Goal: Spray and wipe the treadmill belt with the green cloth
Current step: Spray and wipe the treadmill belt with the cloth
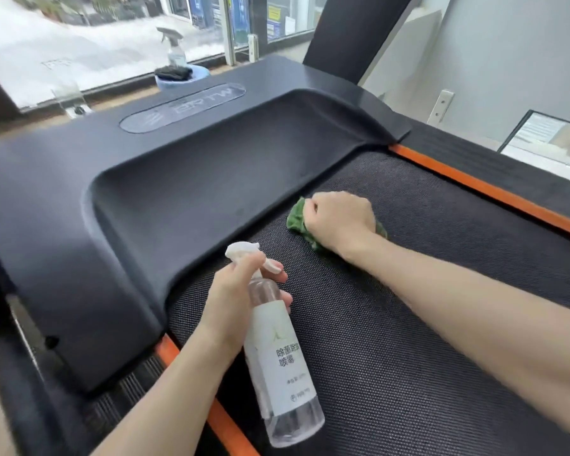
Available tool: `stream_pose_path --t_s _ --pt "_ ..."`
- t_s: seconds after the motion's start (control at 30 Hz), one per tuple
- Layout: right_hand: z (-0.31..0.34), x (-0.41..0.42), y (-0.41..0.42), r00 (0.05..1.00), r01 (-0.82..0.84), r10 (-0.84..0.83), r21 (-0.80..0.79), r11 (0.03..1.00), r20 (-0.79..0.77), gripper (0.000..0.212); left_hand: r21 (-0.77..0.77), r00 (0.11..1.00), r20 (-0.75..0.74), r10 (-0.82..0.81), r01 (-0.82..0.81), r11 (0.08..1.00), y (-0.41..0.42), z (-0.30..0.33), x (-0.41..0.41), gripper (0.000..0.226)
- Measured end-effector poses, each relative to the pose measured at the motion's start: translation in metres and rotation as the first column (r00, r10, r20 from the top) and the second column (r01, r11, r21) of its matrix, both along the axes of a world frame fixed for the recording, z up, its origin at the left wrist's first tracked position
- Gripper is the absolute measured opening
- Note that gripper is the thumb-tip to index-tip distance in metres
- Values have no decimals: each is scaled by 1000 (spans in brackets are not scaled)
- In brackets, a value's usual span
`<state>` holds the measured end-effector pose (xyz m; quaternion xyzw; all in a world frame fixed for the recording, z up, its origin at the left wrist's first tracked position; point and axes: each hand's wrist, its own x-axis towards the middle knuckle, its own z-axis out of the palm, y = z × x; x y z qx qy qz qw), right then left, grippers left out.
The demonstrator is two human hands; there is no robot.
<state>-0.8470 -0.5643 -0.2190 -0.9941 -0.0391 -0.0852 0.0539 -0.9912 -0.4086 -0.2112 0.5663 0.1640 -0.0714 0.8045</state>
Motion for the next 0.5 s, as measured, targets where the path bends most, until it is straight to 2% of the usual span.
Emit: stream_pose_path --t_s 0.13,0.2,0.27,0.3,0.37,0.43,0.5 --pt "-8 -125 -23 922 -385 383 11 923 61 35 27 998 -49 36 -35 999 0 2 -3 29" --pt "-5 -122 -51 905 -420 421 -32 907 63 35 29 997 -62 52 -50 998 -1 3 -4 26" --pt "0 -76 -69 967 -236 245 -121 964 66 36 47 994 -88 62 -58 997 -1 5 -5 26" --pt "4 -48 -73 996 -61 67 -105 993 59 38 55 994 -91 59 -54 997 -2 4 -4 26" --pt "7 -10 -72 979 206 -206 -45 978 1 43 79 994 -95 48 -41 996 -2 5 -3 27" --pt "1 -6 -55 965 260 -260 -1 966 -7 44 100 994 -103 46 -36 994 -4 7 1 31" --pt "-6 -34 -30 990 138 -138 14 990 29 42 89 991 -118 61 -51 995 -4 11 0 32"
